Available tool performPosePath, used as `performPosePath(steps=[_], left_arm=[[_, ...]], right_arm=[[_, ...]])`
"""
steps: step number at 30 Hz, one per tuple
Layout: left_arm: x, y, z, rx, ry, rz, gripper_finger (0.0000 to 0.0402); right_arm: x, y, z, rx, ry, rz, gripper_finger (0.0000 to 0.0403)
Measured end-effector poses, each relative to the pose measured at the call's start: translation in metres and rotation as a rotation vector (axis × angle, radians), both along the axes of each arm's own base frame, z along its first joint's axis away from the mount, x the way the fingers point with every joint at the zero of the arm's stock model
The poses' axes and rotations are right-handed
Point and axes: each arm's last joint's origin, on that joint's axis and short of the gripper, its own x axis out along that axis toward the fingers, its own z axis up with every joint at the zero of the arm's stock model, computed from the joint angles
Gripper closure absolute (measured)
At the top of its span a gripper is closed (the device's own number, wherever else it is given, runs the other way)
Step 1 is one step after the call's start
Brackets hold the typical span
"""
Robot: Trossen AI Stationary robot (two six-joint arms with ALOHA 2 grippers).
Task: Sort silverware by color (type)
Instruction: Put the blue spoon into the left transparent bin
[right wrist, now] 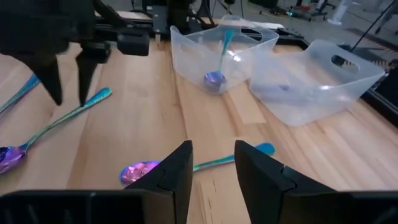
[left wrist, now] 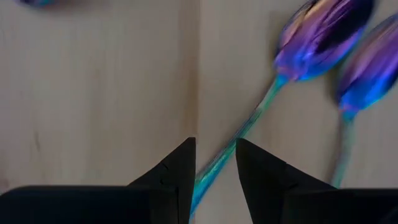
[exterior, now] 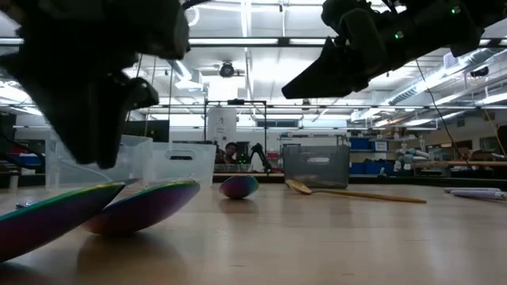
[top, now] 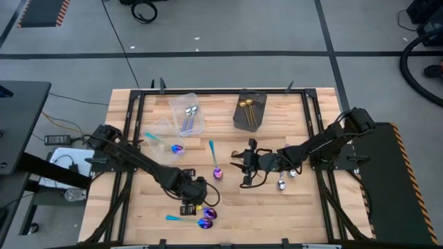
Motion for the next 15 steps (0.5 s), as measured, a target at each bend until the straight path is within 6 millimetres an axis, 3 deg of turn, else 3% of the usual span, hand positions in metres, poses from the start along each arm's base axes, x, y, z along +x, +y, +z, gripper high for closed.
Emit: performPosePath(steps=[15], left_arm=[[0.0005, -0.0032, -0.0052, 0.015, 0.011, 0.001, 0.0279]], right_arm=[[0.0015, -0.0006, 0.0029, -0.067, -0.013, 0.030, 0.0274]])
